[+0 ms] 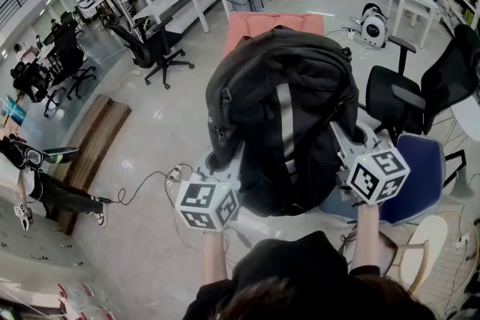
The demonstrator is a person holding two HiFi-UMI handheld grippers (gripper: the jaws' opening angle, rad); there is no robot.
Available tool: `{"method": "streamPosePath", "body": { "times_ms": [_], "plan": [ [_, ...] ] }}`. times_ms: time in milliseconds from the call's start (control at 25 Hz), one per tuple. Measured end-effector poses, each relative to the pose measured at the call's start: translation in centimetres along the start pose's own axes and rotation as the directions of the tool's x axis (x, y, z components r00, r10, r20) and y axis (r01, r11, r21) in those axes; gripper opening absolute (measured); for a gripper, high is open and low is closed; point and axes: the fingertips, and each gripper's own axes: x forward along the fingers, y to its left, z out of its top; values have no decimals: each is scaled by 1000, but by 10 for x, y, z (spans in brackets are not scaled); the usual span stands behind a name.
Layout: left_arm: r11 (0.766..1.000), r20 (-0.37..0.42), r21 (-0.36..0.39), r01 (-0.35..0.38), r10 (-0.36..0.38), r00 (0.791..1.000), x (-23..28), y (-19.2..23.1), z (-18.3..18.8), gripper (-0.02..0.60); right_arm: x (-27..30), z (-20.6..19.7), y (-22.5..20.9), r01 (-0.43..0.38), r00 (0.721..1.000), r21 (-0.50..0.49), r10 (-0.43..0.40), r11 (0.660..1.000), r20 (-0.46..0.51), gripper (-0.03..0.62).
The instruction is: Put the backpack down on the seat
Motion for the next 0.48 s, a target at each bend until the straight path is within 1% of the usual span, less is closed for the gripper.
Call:
{"method": "streamPosePath", "body": {
  "times_ms": [480],
  "plan": [
    [1000, -12, -2, -17, 17, 1000, 11, -5, -7, 95, 1, -9, -14, -3, 1000, 17, 4, 1000, -10, 44]
  ]
}}
